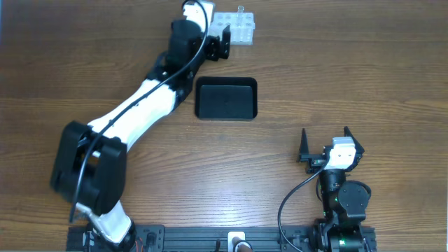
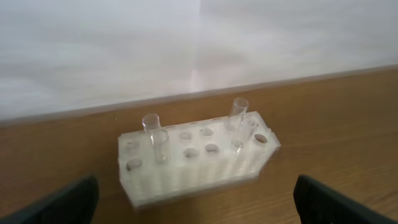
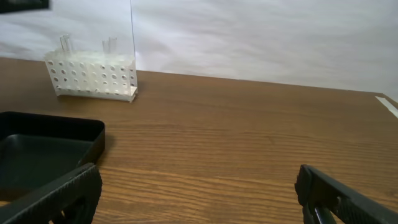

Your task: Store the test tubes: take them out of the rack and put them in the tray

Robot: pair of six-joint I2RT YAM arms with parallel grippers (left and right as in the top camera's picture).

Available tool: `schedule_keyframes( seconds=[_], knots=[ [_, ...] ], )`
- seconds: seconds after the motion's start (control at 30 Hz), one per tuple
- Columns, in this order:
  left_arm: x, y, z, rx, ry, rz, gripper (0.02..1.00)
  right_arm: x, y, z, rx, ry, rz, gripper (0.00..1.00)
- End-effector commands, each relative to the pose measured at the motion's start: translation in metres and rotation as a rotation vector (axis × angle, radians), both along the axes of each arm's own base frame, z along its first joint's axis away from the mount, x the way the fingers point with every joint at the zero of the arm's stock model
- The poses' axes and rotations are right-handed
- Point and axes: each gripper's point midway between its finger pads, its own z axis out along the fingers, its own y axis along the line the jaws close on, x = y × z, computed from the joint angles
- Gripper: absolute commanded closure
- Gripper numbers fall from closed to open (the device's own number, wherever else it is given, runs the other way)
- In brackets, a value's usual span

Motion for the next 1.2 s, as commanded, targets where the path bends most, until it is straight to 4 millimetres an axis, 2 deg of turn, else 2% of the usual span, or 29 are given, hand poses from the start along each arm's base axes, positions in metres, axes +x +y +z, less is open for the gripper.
schedule_keyframes(
  seconds=[0.03, 0.13, 0.33, 0.5, 1.2],
  knots=[
    [0.023, -0.010, 0.003, -0.019, 0.041, 0.078, 0.018, 0.000, 0.000, -0.002, -0.001, 0.003, 0.000, 0.009],
    [0.032, -0.016, -0.004, -0.026, 0.085, 0.110, 0.020, 0.000, 0.000, -0.002, -0.001, 0.003, 0.000, 0.007],
    [0.037, -0.014, -0.019, -0.031, 0.135, 0.174, 0.020, 0.000, 0.000, -0.002, -0.001, 0.003, 0.000, 0.007],
    [0.040, -0.008, -0.024, -0.007, 0.128, 0.218, 0.020, 0.000, 0.000, -0.002, -0.001, 0.003, 0.000, 0.009],
    [0.065, -0.007, -0.043, 0.031, 0.135, 0.274, 0.023, 0.000, 0.000, -0.002, -0.001, 0.003, 0.001, 0.007]
  ],
)
